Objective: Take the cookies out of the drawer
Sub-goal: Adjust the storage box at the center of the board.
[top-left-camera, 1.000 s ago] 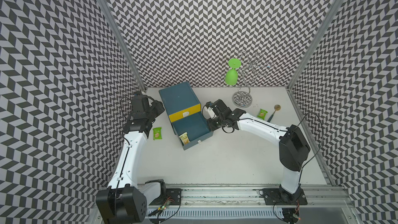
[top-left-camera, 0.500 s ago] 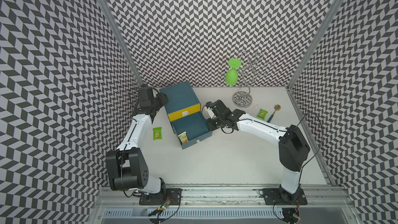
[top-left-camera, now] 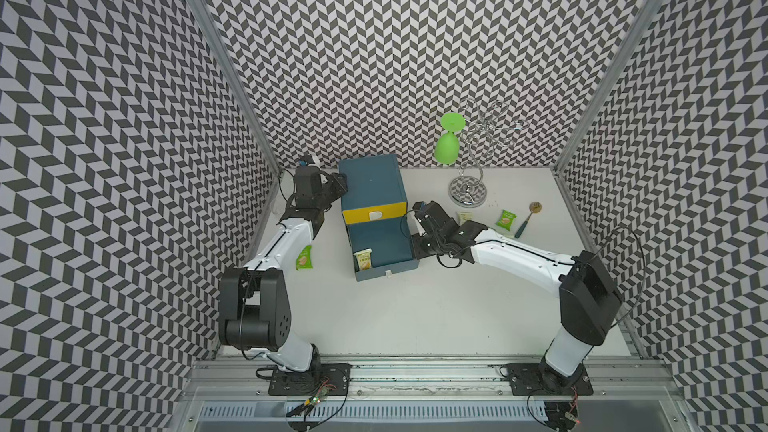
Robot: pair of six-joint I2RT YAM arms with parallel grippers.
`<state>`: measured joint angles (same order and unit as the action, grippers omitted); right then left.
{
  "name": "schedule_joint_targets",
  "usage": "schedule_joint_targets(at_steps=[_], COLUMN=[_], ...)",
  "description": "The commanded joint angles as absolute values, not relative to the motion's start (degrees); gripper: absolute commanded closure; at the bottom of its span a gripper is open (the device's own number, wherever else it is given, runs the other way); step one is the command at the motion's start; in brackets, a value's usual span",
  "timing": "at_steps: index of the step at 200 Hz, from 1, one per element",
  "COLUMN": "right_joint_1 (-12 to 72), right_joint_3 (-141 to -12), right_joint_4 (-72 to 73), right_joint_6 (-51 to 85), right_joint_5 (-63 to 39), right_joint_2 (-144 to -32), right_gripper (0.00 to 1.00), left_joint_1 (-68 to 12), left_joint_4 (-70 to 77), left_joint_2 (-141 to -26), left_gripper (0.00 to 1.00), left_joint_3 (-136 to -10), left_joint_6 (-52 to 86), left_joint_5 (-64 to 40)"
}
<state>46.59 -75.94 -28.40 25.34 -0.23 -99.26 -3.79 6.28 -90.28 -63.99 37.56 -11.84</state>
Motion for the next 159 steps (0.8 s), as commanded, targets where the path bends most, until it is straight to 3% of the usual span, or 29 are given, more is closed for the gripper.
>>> schedule_joint_targets(at_steps=[1, 42, 77, 159], right_joint_1=[47.45, 47.63, 49.23, 51.37], right_joint_3=[-75.79, -76.66, -76.15, -72.81], right_joint_4=[-24.8, -24.98, -23.28, -17.22], right_joint_6=[25.85, 26.55, 28.39, 32.9], right_joint_5=[-1.17, -0.63, 0.34, 2.8], right_joint_2=[-97.96, -97.25, -97.37, -96.13], right_gripper=[1.0, 1.0, 1.0, 1.0], left_joint_1=[-6.59, -6.45, -4.87, -7.33], left_joint_4=[4.06, 5.92, -0.04, -15.93], left_joint_2=[-91.34, -88.17, -80.84, -63.76], left_gripper=[0.72, 0.71, 0.55, 0.49], left_joint_3=[-58.94, -55.13, -57.98, -58.89], left_joint_6=[39.93, 41.41, 39.41, 33.02], left_joint_5=[-20.31, -23.22, -23.09, -23.8])
